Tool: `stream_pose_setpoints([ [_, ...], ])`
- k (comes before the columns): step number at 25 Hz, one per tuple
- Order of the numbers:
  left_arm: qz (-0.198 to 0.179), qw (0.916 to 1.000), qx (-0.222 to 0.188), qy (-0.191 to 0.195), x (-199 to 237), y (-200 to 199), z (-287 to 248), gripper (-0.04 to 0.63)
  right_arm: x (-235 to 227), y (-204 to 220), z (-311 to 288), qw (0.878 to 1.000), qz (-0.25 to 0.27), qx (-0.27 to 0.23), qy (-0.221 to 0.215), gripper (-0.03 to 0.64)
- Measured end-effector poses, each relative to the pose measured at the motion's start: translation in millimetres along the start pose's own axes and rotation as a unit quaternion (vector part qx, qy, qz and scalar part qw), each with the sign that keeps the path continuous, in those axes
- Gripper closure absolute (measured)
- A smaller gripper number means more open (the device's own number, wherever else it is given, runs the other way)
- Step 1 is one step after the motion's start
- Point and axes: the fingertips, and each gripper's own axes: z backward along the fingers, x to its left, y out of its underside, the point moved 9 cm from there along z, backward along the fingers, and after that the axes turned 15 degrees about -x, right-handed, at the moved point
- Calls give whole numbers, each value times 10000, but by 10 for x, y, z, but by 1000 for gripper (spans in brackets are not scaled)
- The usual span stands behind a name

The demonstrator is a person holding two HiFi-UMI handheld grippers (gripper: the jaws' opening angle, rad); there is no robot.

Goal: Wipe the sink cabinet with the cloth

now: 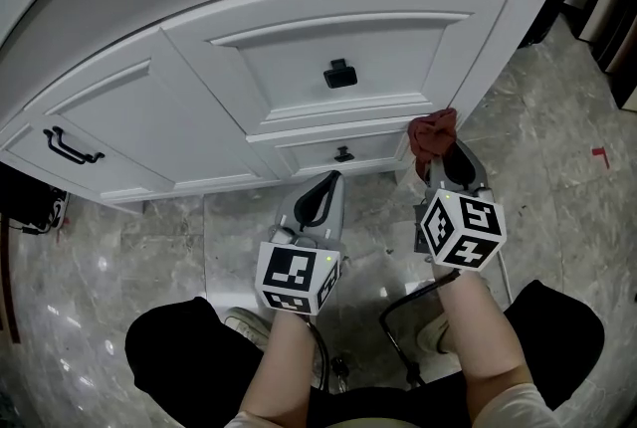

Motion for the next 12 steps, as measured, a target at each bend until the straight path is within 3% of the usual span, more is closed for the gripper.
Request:
stream_pose_setpoints([
  [4, -196, 9997, 51, -109, 123, -4, 124, 595, 256, 66, 47, 9998, -15, -70, -186, 529],
  [9, -133, 9982, 44, -590, 472, -21, 431, 595, 1073, 320, 41, 9916, -41, -20, -1290, 529],
  [12, -23, 9956, 15, -936, 703, -35, 654, 595, 1521, 530, 8, 9852, -163, 135, -1703, 529],
])
